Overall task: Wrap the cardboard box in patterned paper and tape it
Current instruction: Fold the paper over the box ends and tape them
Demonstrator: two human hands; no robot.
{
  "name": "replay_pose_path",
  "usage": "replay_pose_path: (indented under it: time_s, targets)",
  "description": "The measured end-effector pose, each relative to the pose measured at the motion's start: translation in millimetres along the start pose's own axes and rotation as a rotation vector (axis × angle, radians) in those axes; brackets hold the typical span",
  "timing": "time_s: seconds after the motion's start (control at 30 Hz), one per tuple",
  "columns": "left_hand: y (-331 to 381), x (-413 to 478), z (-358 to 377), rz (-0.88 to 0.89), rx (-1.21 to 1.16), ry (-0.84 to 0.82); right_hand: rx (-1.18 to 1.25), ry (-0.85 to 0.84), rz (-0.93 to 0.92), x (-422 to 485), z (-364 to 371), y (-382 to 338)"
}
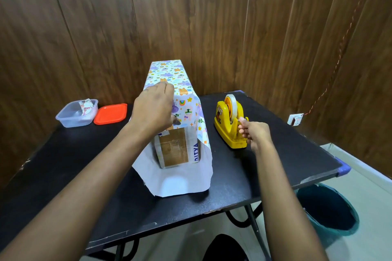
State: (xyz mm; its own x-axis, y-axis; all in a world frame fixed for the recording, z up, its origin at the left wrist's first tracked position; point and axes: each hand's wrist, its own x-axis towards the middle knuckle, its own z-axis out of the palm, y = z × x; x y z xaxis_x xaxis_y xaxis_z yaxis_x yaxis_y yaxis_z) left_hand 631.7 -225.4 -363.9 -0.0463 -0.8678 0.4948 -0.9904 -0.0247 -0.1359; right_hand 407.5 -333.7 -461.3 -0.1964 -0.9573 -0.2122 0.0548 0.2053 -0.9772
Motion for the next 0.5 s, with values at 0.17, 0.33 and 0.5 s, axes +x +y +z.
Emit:
replay_pose_path:
  time_s: [0.17, 0.33, 0.5]
  targets:
    - [-1.4, 0.2, 1.2, 0.001, 0.0, 0.002, 0.253, 0.051, -0.118, 0.9, 11.8, 26.8]
    - [-1.3, 0.1, 2.0, -0.002, -0.016, 0.001, 0.432, 0.076, -0.125, -1.9, 23.3, 30.8]
    - [-1.2, 0.3, 2.0, -0.003, -0.016, 0.014, 0.611, 0.072, -0.081, -9.1, 29.1, 27.8]
